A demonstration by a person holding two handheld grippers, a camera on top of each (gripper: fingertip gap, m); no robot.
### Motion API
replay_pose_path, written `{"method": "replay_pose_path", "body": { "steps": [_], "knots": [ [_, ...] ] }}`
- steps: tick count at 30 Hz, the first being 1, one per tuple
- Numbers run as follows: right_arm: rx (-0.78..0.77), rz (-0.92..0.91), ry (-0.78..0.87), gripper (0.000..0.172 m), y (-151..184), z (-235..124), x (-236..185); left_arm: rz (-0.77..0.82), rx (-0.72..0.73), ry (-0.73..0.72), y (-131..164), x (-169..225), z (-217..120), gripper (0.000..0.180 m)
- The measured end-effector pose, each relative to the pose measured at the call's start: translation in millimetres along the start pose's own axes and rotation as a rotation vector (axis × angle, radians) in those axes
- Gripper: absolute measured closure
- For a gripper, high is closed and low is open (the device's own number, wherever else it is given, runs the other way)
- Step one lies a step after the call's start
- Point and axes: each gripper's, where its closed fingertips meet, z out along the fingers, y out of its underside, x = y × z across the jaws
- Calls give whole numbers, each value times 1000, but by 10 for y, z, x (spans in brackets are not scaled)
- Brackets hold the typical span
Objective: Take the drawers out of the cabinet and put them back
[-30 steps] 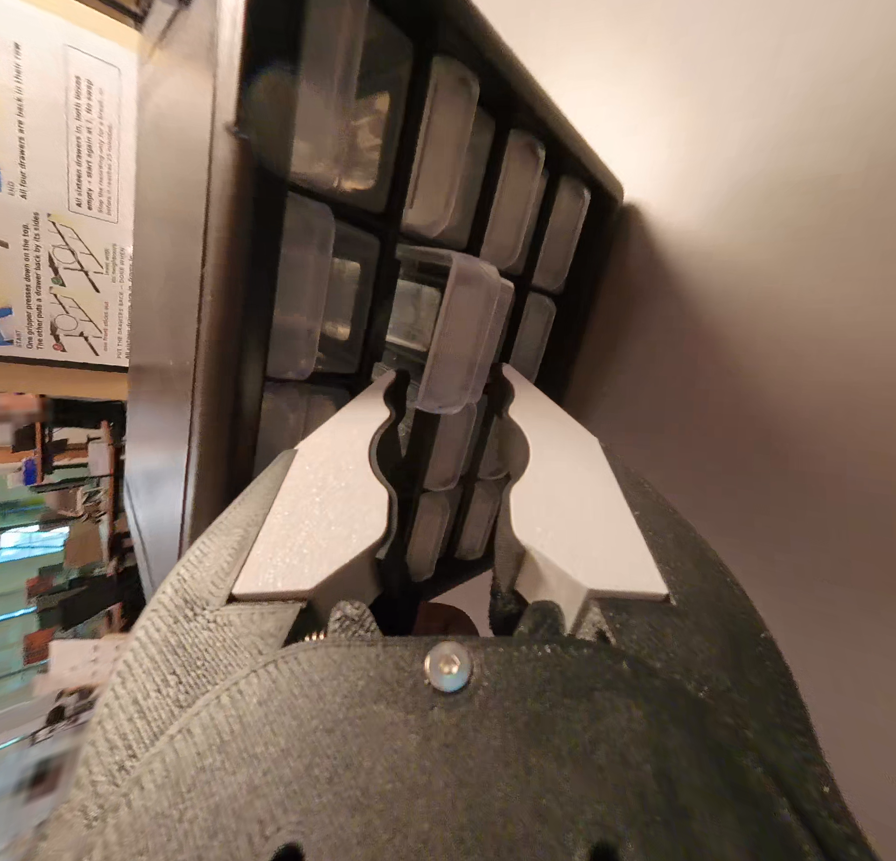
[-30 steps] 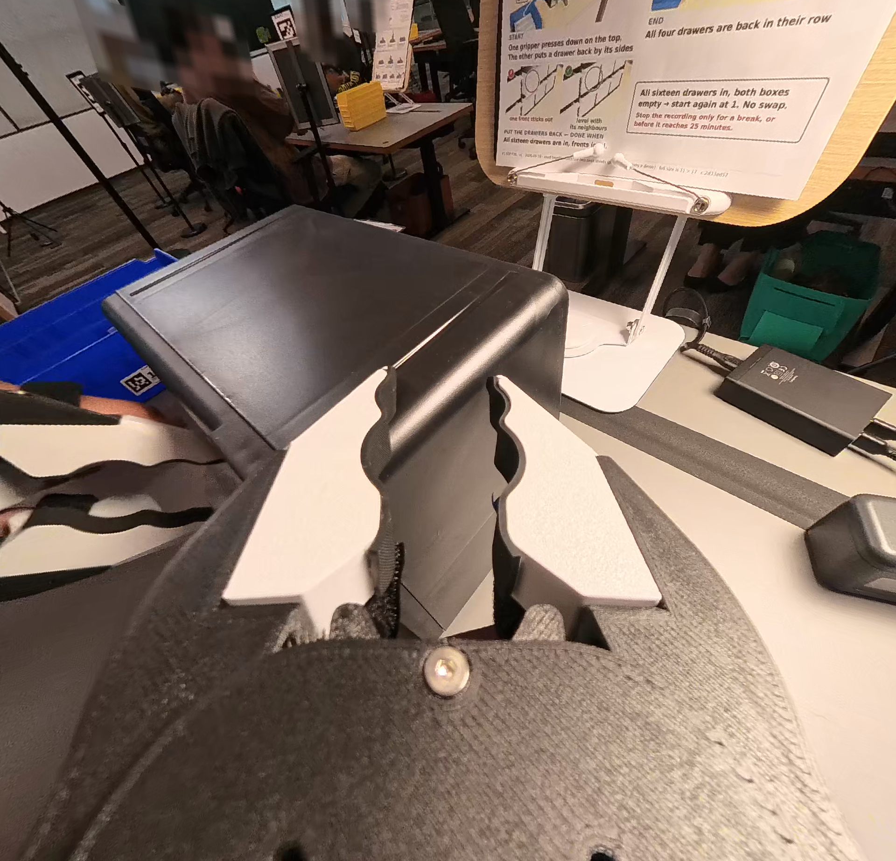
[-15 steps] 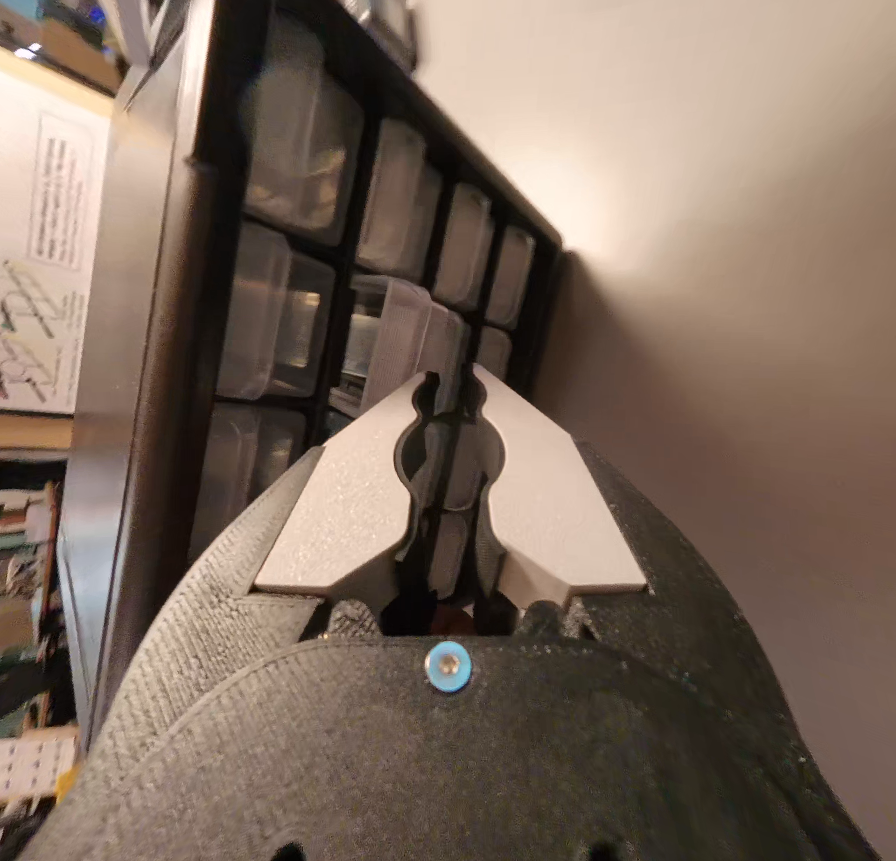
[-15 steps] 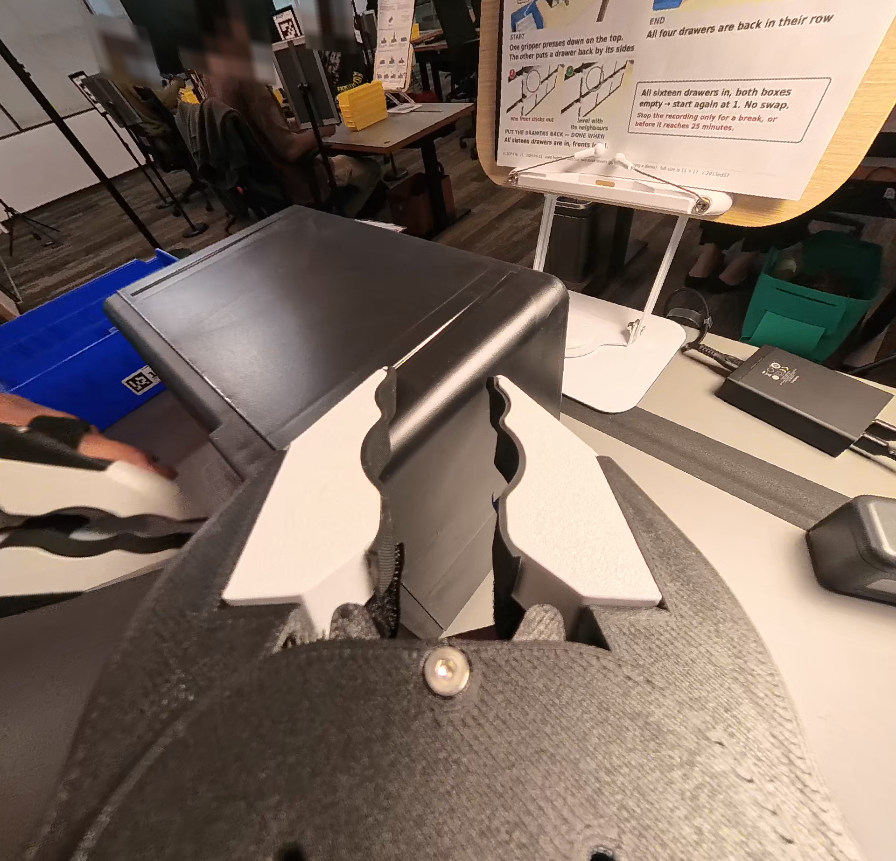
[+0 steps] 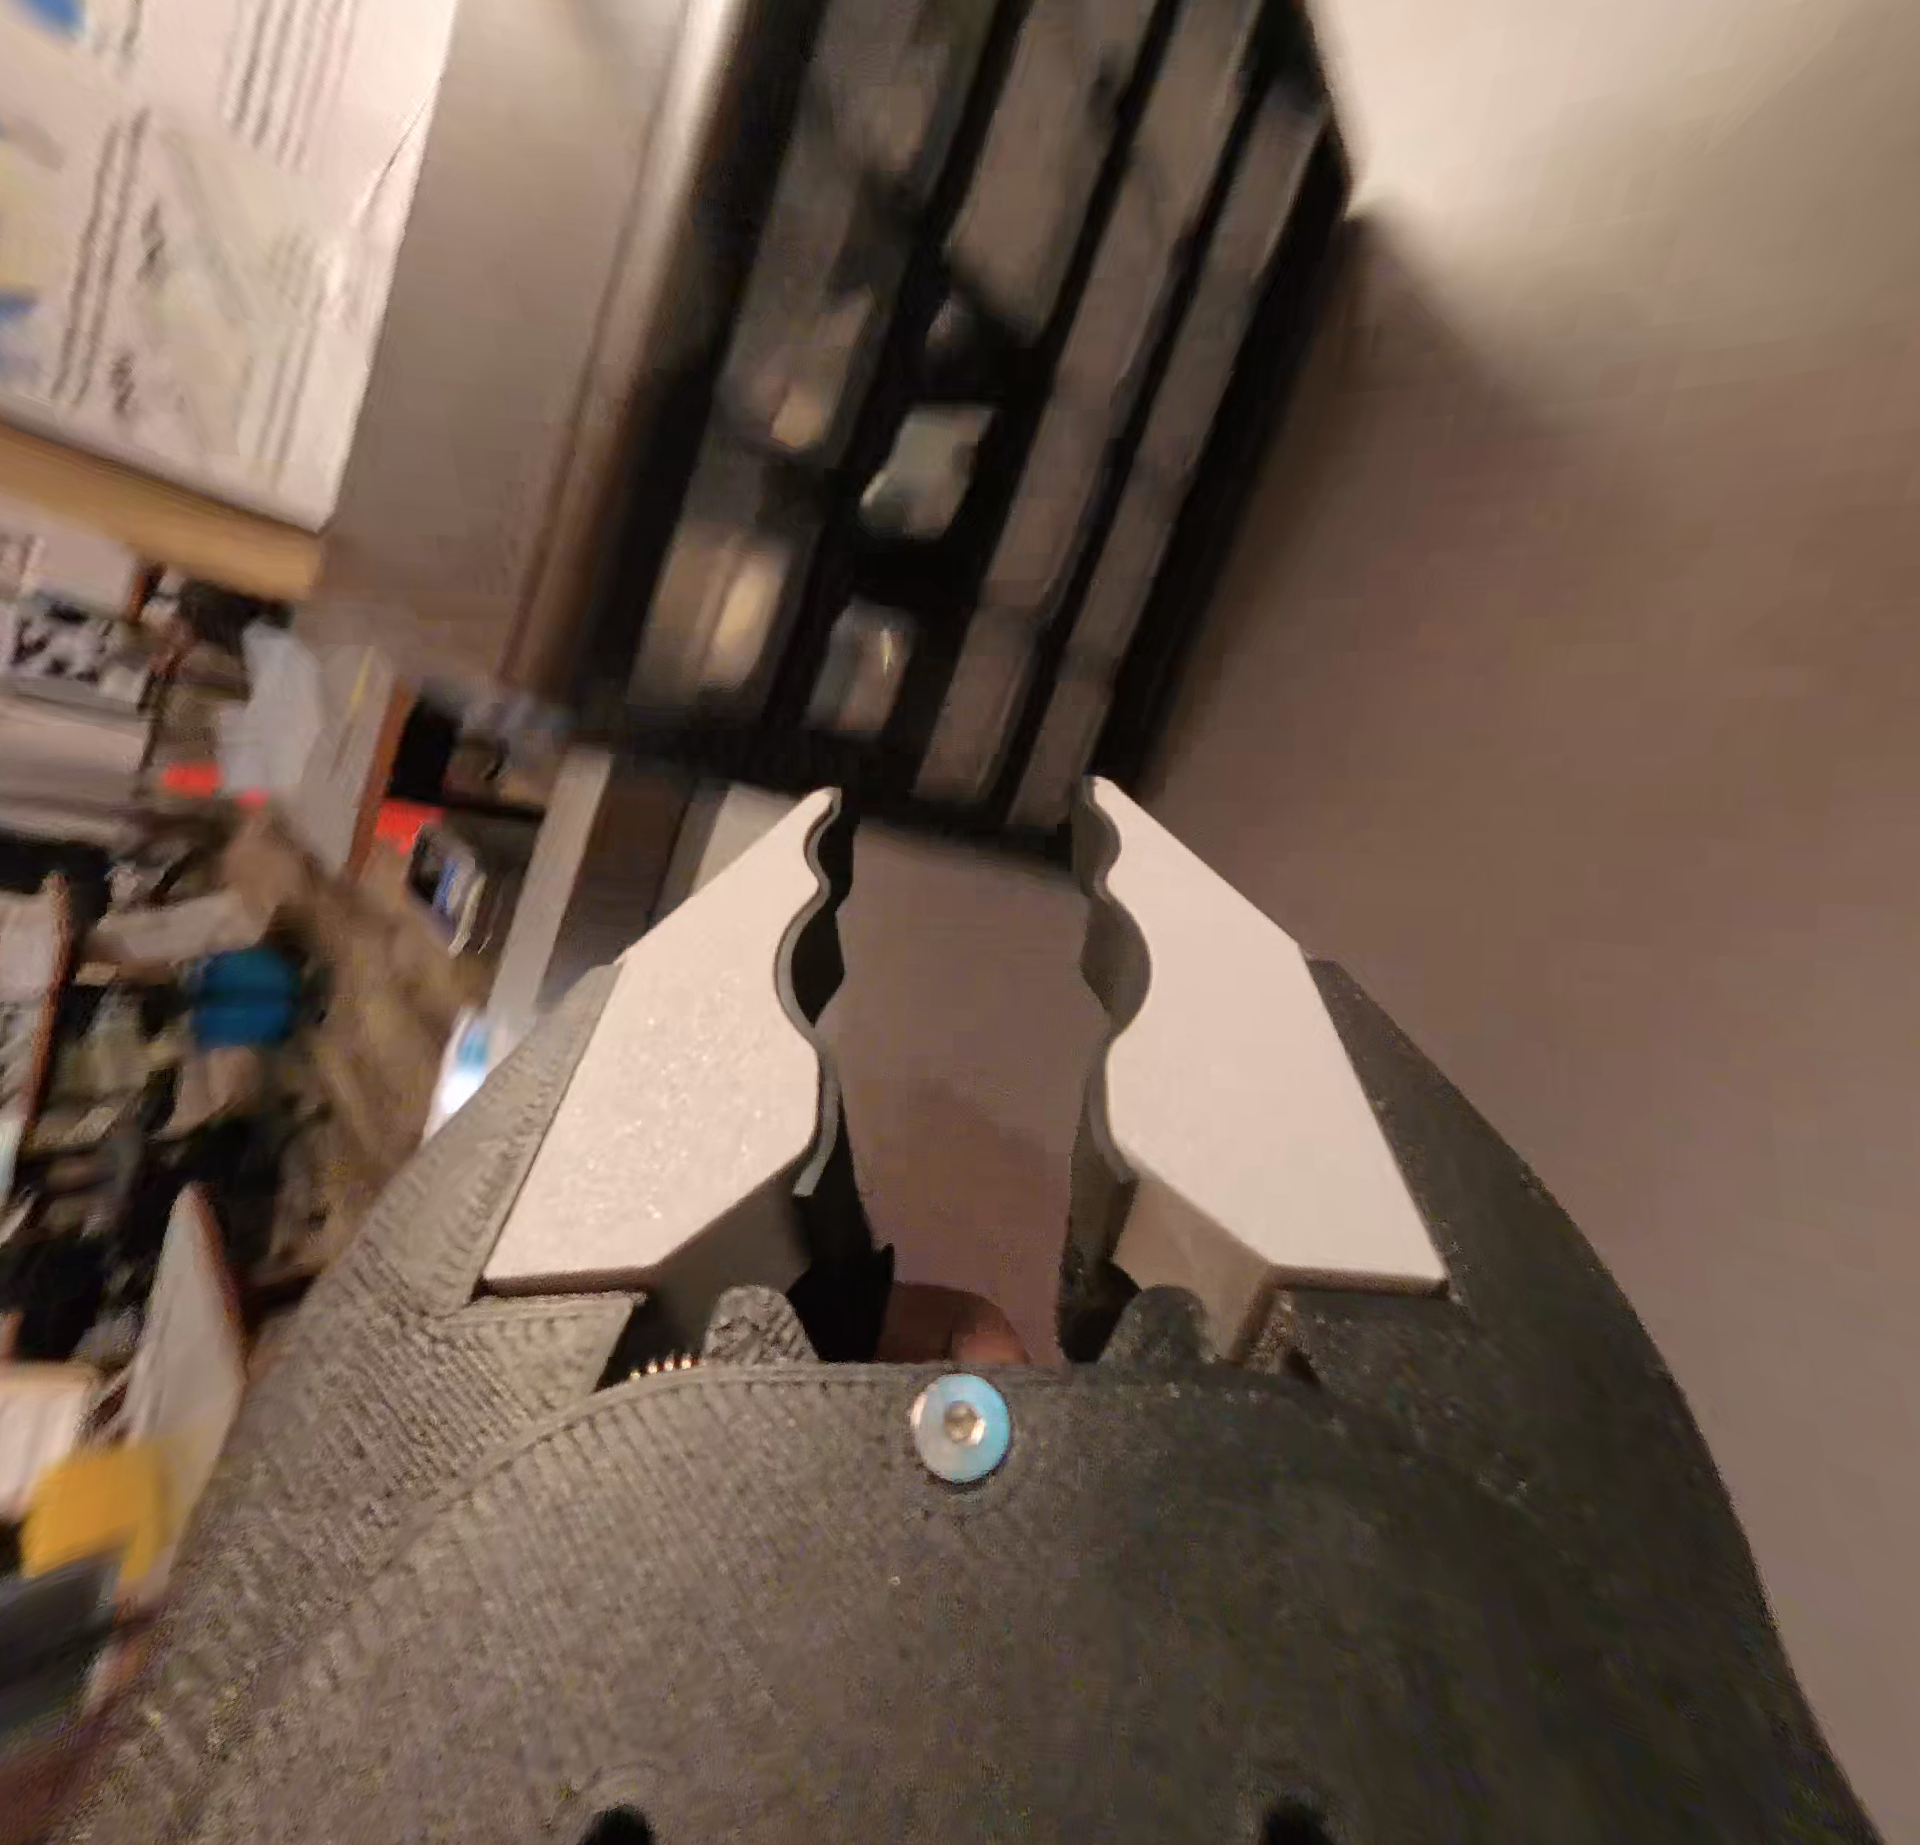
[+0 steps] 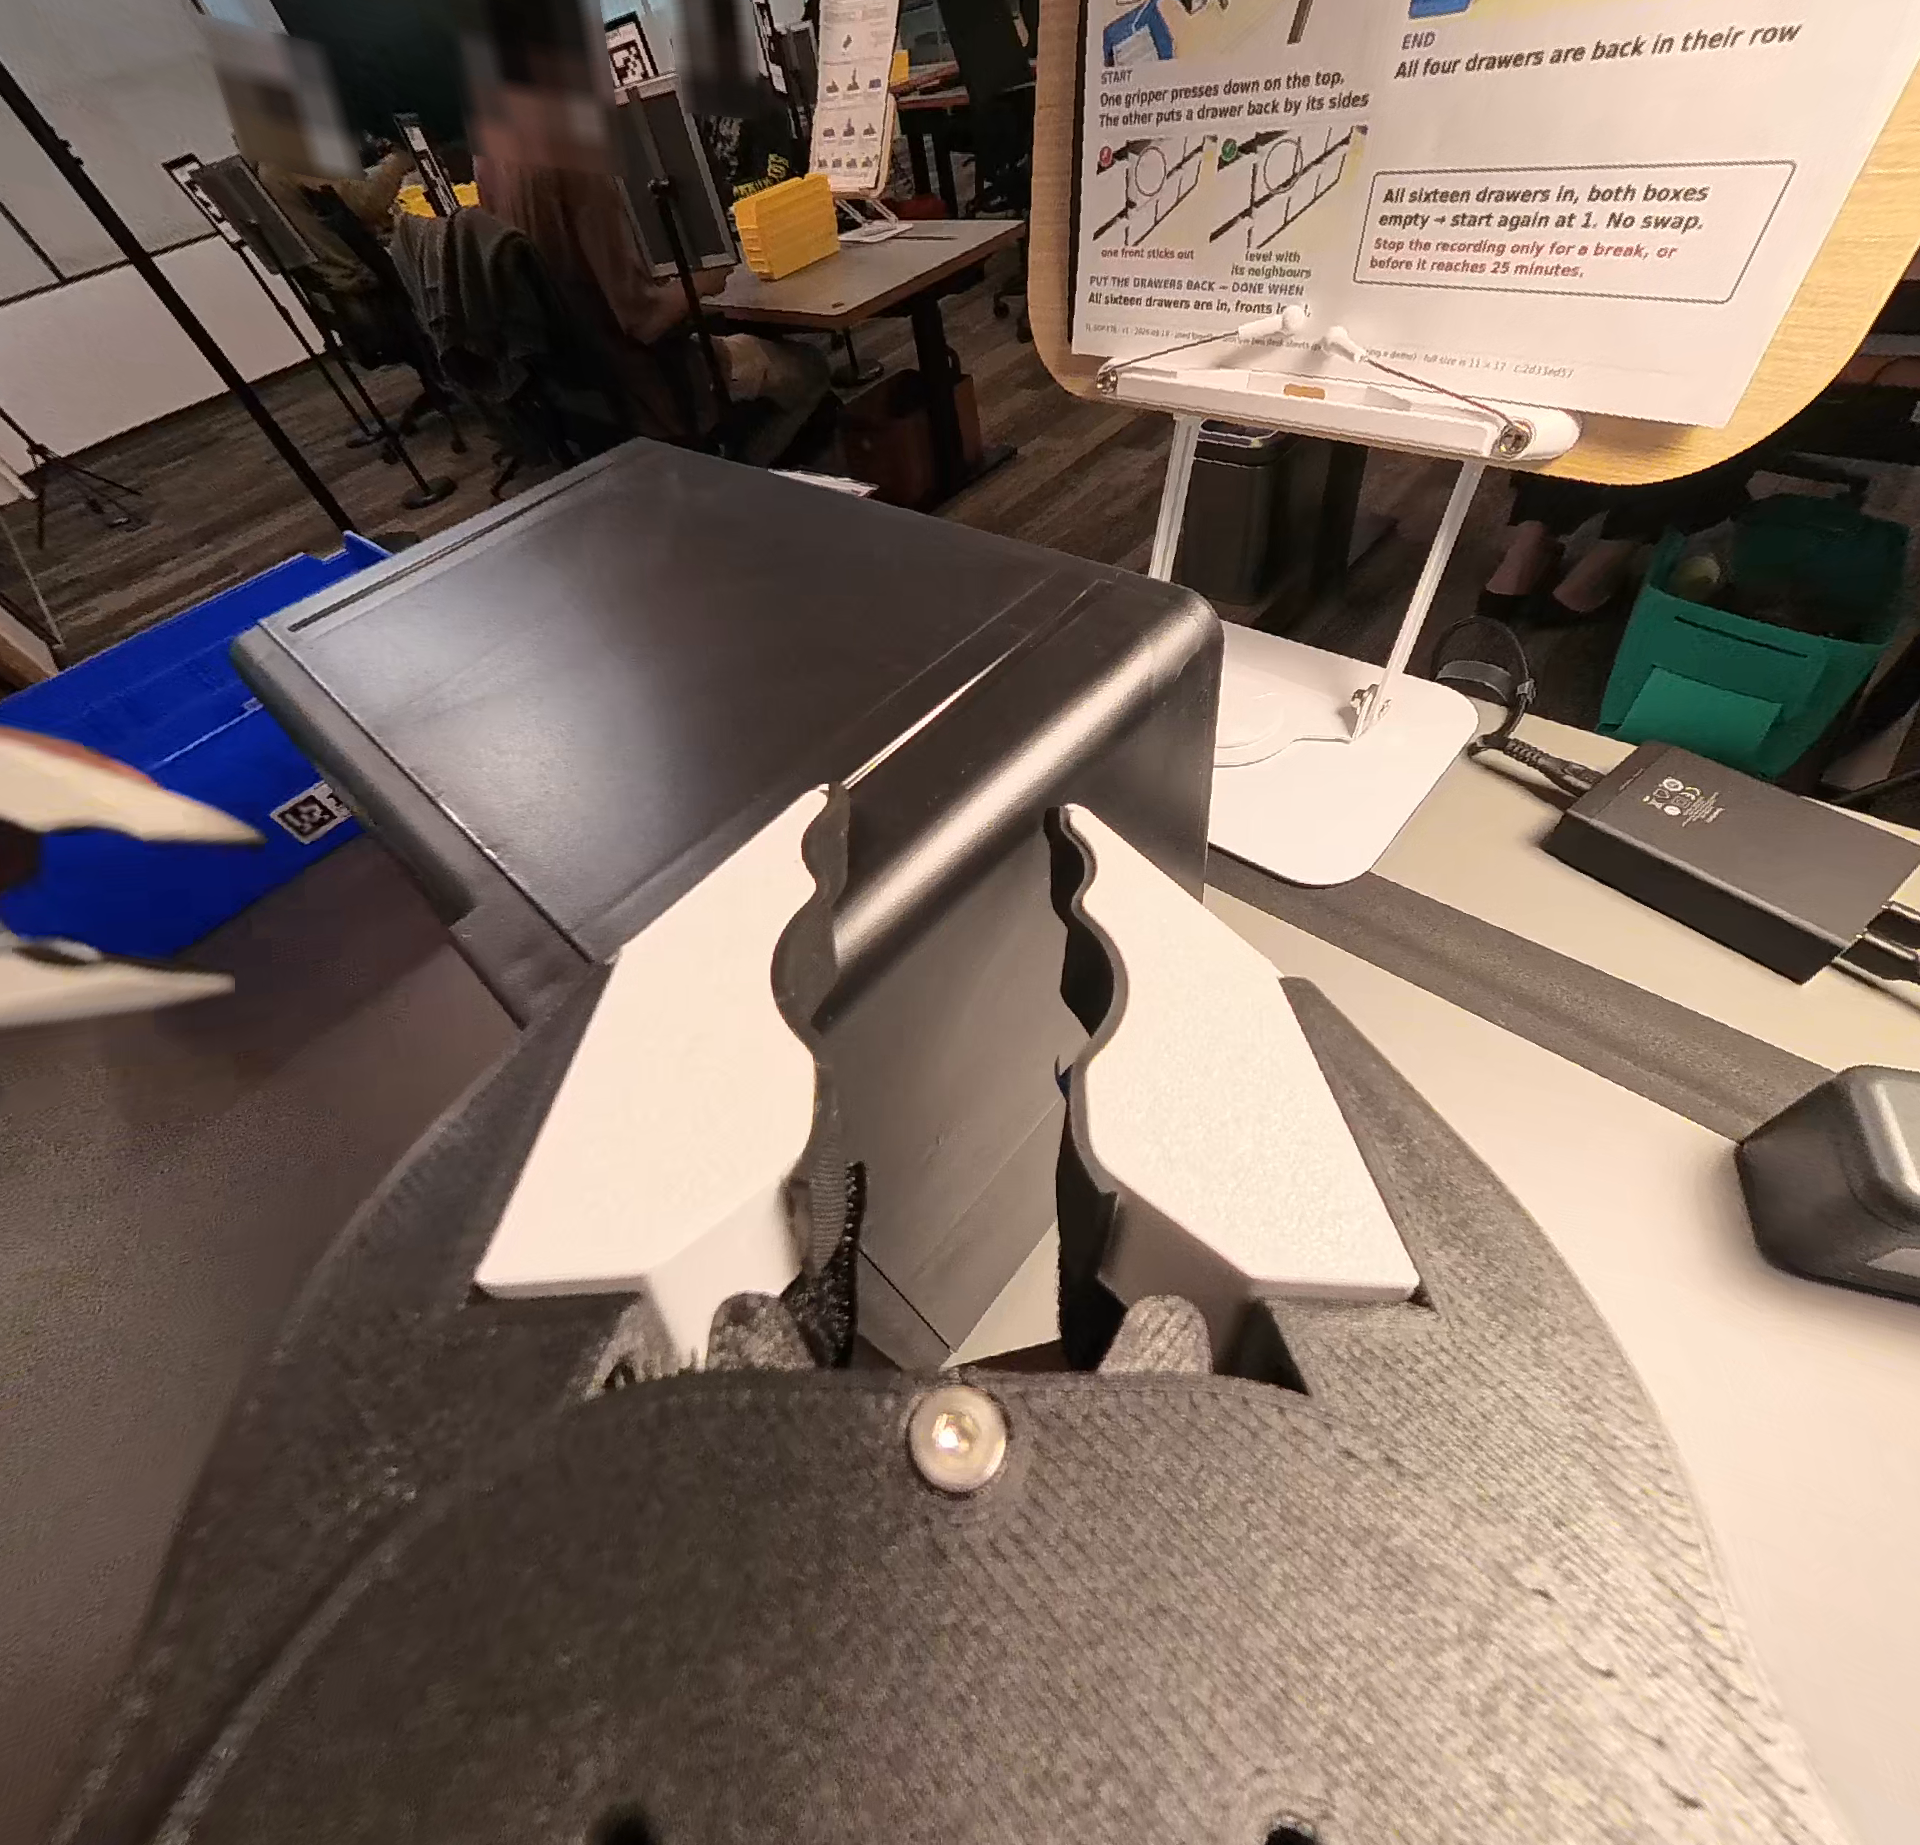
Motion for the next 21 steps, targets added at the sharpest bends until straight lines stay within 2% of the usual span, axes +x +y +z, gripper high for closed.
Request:
{"method": "replay_pose_path", "body": {
  "steps": [6, 9, 12, 16, 21],
  "knots": [
    [-2, -10, 6, 130, -1, -3, 0, -119, -324, -187, 1598, -896, -921, 134],
    [-2, -13, 7, 130, -2, -3, -1, -225, -442, -161, 2327, -972, -1103, 132],
    [-1, -10, 4, 130, -1, 0, 0, -280, -546, -91, 2920, -847, -1074, 130],
    [0, -12, 3, 130, -2, -1, -1, -317, -630, -41, 3475, -715, -896, 130],
    [0, -13, 2, 130, -3, 1, -2, -323, -666, -12, 3782, -676, -631, 131]
  ]
}}
